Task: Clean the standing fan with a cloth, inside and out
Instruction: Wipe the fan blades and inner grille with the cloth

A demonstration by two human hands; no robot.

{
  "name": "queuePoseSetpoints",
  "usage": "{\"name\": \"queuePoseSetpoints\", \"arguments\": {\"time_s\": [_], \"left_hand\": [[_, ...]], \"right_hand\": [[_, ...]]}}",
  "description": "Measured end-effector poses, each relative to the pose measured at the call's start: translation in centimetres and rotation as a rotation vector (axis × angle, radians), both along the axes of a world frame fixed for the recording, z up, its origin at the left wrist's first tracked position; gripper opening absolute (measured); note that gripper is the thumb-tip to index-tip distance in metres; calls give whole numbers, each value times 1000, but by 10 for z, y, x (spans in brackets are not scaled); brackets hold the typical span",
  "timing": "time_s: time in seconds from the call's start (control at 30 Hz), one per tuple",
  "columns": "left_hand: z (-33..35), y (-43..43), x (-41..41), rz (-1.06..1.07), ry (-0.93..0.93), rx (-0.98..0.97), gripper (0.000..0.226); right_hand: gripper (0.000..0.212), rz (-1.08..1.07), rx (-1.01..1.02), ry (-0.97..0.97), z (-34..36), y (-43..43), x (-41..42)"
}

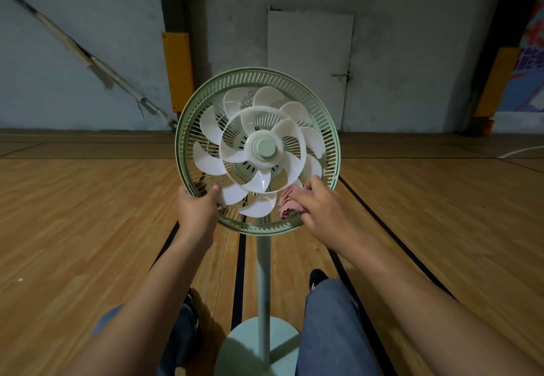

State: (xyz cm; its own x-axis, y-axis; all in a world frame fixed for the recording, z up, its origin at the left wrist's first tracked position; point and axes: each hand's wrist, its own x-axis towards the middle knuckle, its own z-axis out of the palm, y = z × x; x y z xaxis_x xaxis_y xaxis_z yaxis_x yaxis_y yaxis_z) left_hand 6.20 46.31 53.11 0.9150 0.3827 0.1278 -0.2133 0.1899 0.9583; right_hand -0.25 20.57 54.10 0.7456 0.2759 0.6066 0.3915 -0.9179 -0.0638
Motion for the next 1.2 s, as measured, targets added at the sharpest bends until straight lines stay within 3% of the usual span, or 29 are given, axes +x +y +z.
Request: {"name": "queuePoseSetpoints", "arguments": {"time_s": [0.17,0.33,0.67,0.87,1.2], "left_hand": [[-1,-1,1,-5,-8,9,31],[0,-2,1,-10,-33,52,34],[-6,1,-2,-206,-60,68,76],[-8,5,5,-243,-11,22,66],[-17,-1,3,-312,-45,26,77]], "right_hand": [[42,-11,-31,-82,9,-12,-2],[38,6,11,28,-8,-2,2],[40,79,27,113,-18,29,3],[47,151,28,114,-20,48,2],[48,148,-24,57,-19,57,6]]}}
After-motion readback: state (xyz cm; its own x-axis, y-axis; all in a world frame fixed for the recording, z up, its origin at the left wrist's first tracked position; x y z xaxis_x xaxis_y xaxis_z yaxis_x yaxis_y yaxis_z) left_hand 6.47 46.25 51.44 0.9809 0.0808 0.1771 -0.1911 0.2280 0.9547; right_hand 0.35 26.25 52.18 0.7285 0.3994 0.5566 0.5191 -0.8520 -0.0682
